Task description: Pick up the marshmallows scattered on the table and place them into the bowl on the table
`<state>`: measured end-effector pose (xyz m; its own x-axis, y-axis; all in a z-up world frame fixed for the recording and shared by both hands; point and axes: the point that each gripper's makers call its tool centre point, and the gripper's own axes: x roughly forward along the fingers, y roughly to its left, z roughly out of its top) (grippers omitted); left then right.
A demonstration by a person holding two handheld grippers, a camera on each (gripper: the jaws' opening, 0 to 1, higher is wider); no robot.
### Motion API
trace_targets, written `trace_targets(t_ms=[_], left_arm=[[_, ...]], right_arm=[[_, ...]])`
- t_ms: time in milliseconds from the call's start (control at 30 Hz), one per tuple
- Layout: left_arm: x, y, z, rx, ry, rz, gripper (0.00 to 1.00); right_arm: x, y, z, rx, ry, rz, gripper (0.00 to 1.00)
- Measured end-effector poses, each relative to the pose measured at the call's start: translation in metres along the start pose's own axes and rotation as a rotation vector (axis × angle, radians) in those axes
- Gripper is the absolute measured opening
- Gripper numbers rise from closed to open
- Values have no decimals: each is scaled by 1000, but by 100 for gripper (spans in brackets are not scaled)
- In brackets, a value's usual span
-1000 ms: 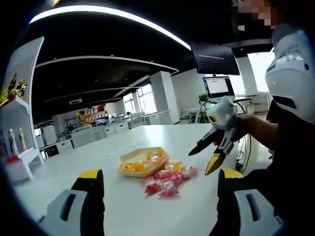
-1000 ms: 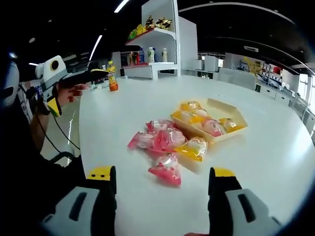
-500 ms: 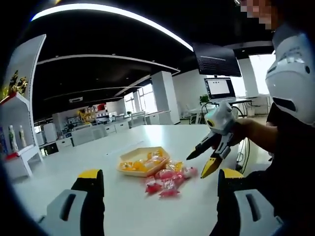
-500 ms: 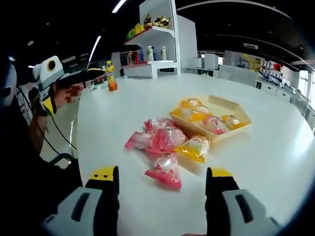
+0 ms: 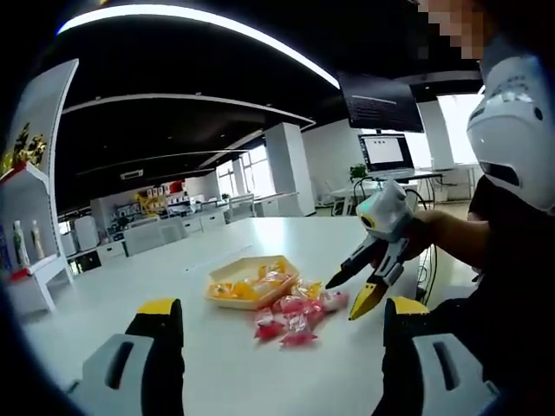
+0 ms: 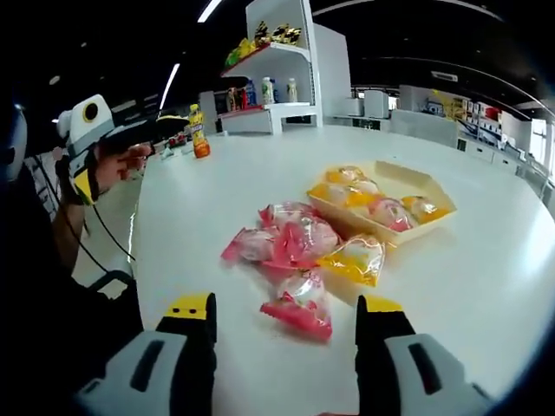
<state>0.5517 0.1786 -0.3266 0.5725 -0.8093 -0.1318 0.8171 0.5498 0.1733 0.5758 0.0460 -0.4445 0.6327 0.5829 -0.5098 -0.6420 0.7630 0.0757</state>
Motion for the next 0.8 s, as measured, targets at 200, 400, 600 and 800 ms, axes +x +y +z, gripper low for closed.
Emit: trace_targets(t_ms=[200, 400, 600, 800], left_arm=[[1, -5, 4, -19, -18, -21, 95], [2, -7, 4, -13, -14, -25, 95], [5, -10, 2, -14, -10, -32, 95], [4, -10, 5, -23, -16, -34, 95]], right_arm=[[5, -1, -2, 12, -2, -1, 59], [7, 1, -1, 16, -15, 6, 54], [8, -2, 0, 20, -26, -2, 50], [8, -3, 3, 28, -50, -7, 40]])
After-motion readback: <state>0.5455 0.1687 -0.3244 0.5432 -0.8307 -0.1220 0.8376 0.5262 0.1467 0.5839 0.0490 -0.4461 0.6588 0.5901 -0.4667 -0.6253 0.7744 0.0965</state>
